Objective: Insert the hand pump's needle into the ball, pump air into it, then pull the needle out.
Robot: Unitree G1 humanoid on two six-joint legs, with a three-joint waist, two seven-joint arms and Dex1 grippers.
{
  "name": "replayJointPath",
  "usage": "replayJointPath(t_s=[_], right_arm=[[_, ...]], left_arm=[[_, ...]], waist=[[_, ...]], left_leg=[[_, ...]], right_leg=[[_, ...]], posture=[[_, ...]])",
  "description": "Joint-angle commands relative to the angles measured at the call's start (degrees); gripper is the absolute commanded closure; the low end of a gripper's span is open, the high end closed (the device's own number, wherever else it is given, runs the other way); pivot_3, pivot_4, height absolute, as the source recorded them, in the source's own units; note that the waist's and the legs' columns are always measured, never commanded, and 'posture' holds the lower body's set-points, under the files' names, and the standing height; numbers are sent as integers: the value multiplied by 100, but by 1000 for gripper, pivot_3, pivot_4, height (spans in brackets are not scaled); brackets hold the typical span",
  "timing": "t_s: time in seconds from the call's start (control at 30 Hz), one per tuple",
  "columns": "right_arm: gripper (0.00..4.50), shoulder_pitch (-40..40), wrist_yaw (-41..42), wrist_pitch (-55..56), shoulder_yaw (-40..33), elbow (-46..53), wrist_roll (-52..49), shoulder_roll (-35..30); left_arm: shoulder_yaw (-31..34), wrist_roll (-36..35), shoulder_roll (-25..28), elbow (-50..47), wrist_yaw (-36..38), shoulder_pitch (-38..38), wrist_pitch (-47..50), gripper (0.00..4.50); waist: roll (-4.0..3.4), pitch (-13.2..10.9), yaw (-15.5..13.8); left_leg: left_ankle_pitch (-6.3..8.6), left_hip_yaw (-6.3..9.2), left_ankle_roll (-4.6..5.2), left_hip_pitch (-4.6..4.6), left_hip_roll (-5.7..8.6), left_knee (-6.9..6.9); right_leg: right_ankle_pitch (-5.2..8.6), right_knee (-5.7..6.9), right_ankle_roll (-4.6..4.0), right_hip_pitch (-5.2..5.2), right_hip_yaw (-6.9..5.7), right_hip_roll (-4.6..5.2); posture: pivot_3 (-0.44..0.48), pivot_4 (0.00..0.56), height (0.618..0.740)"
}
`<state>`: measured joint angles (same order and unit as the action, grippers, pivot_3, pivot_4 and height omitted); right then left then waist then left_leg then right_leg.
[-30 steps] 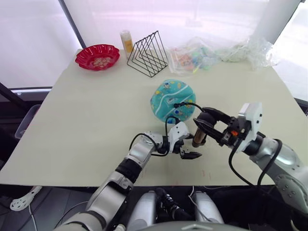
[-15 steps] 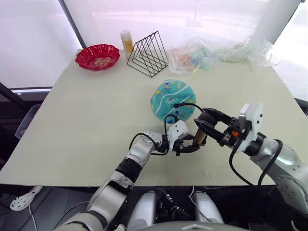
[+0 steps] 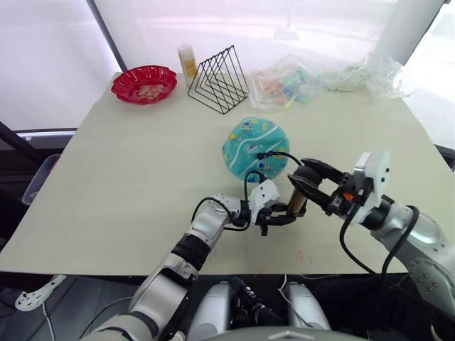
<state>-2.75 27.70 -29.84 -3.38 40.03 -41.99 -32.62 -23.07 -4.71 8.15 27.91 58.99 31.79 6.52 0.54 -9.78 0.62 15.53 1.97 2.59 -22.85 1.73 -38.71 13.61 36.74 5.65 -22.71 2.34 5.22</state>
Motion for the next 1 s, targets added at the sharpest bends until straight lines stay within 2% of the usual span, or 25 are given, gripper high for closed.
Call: replayJointPath(t_s=[0.03,0.17,0.43,0.53,0.73,1.0], right_arm=[[2603,200,74,93,-154,162,124,-80],[2603,574,249,395,-195,-125,471,-105],[2603,815,475,764,-433,-240,546,-118],[2603,539,394,444,-781,-122,54,-282],[2603,-416,87,-464,-1598,-13,-1652,-913],[2603,-1596,-184,-1136,-2528,-637,-3383,-2000]], left_arm=[[2,13,-154,62,10,38,-174,3430],[-231,462,-241,626,-112,152,-490,3430],[-254,811,-348,1240,-210,266,-738,3430],[-321,922,-339,1372,-167,219,-779,3430],[-312,910,-403,1465,-79,220,-674,3430],[-363,963,-413,1566,-25,187,-607,3430]], waist=[[0,0,-1],[2,0,-27],[4,3,-52],[4,3,-60],[5,1,-61],[10,-2,-74]], left_leg=[[0,0,0,0,0,0],[0,0,0,0,4,0],[0,-1,0,5,3,-6],[0,-1,0,4,2,-7],[0,4,0,-3,-1,-7],[1,3,1,-7,0,-6]], right_leg=[[0,0,0,0,0,0],[0,-2,0,2,-1,0],[-1,0,1,7,-1,0],[-1,0,1,7,-1,0],[0,0,0,2,-4,1],[-1,-1,1,1,-4,8]], posture=[[0,150,740],[0,150,740],[0,150,740],[0,150,740],[0,150,740],[0,150,740]])
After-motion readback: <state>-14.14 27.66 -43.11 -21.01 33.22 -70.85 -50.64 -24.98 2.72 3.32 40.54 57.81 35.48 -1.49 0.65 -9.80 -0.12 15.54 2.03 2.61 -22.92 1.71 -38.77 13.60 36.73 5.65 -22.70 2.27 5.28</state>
